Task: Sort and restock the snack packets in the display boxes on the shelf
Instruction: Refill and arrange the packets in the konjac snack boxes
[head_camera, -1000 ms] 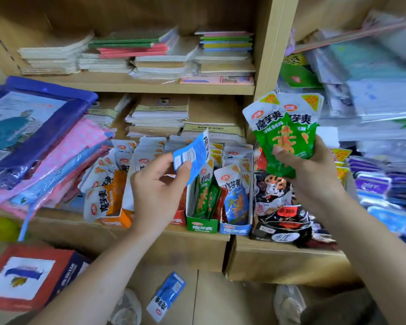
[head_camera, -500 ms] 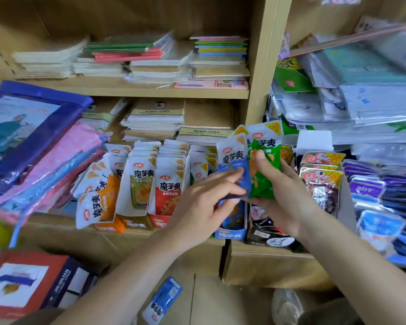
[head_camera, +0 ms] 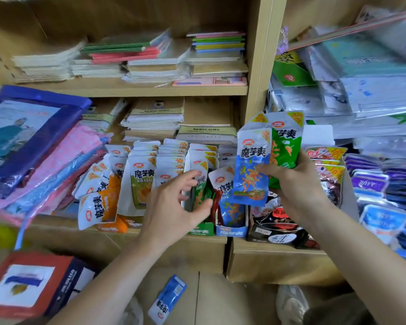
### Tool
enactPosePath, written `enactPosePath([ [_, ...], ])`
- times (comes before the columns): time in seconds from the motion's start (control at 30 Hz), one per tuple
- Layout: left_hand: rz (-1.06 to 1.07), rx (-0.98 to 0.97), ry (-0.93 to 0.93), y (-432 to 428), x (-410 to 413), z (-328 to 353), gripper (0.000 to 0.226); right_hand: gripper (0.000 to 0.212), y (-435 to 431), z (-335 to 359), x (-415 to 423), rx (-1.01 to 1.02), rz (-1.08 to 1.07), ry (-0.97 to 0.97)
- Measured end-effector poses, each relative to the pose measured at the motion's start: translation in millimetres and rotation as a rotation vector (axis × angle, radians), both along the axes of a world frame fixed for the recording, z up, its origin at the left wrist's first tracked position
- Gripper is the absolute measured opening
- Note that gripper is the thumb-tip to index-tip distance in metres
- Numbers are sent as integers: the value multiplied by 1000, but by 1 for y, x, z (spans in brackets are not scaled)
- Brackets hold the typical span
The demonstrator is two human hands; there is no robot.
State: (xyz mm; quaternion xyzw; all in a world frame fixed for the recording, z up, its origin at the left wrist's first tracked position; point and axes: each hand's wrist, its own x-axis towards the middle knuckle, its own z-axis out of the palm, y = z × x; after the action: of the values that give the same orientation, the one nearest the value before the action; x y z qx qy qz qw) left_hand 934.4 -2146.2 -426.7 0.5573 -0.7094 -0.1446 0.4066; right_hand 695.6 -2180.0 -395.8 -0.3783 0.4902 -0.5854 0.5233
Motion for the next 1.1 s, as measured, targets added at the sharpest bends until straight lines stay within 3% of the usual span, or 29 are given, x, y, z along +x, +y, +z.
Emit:
enactPosePath([
  [0.07,18,170,-214,3,-11,-3,96,50,0,0,-4,-3,-21,17],
  [0.1,26,211,-312,4,-18,-4,100,51,1,-1,-5,-5,-22,30],
  [0.17,62,203,-386,5,-28,-5,83,51,3,-3,-6,-11,-15,52],
  [0.27,71,130,-303,4,-32,-6,43,50,4,-7,-8,-11,14,79],
  [0.43,153,48,-108,-6,-9,-9,15,52,2,-11,-7,-4,50,96],
  [0.6,189,-72,221,-4,12,11,22,51,5,-12,1,-3,51,97],
  [0.77,172,-155,468,-4,17,17,9,48,9,-11,11,-1,72,62],
  [1.0,91,-218,470,4,-13,16,16,43,15,-9,32,60,82,-107],
  [1.1,-62,-119,437,10,-26,15,56,41,18,-7,42,87,114,-199],
])
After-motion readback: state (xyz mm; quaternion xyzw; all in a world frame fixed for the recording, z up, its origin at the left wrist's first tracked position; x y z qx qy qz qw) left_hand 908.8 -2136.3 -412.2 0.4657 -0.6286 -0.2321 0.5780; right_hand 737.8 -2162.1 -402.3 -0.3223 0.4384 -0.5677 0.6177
